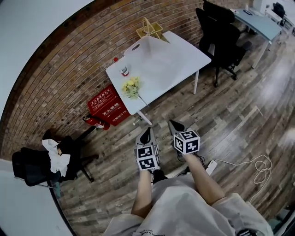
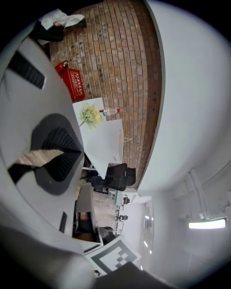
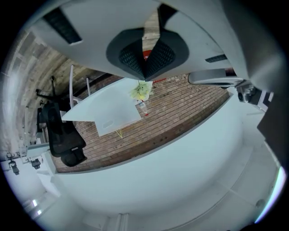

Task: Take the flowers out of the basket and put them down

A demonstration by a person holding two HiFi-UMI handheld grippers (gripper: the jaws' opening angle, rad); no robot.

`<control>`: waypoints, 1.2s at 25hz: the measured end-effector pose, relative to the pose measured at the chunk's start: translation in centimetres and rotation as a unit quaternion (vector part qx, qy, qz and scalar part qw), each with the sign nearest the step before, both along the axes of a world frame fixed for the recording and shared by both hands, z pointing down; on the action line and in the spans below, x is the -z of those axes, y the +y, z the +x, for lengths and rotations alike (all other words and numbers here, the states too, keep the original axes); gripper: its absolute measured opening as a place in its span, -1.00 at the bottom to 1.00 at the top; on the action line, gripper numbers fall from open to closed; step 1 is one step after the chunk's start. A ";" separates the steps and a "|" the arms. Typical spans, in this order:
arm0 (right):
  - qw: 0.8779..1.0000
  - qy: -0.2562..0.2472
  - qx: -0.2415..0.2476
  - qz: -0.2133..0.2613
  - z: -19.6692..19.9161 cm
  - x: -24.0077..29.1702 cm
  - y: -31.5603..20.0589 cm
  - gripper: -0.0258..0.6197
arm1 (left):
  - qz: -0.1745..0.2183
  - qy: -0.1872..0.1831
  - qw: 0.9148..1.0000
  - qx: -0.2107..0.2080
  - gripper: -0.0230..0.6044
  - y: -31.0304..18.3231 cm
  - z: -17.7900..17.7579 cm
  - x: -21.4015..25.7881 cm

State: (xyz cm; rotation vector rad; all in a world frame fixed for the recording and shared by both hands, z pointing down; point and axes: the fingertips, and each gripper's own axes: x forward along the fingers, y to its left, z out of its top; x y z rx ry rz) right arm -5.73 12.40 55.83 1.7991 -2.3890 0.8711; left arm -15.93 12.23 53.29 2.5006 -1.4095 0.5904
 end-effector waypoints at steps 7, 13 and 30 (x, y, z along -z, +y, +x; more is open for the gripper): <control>0.999 0.025 -0.016 -0.032 -2.3 -2.6 -2.8 -0.92 | -0.014 0.023 0.999 -0.024 -0.85 -2.4 -0.3 -1.4; 0.998 0.031 -0.033 -0.031 -5.0 -2.7 -6.1 -0.91 | -0.013 0.037 0.999 -0.018 -0.85 -6.8 -3.8 -1.1; 0.993 0.031 -0.111 -0.038 -13.7 -5.9 -10.3 -0.92 | -0.030 0.007 0.997 -0.065 -0.85 -12.8 -15.3 -4.7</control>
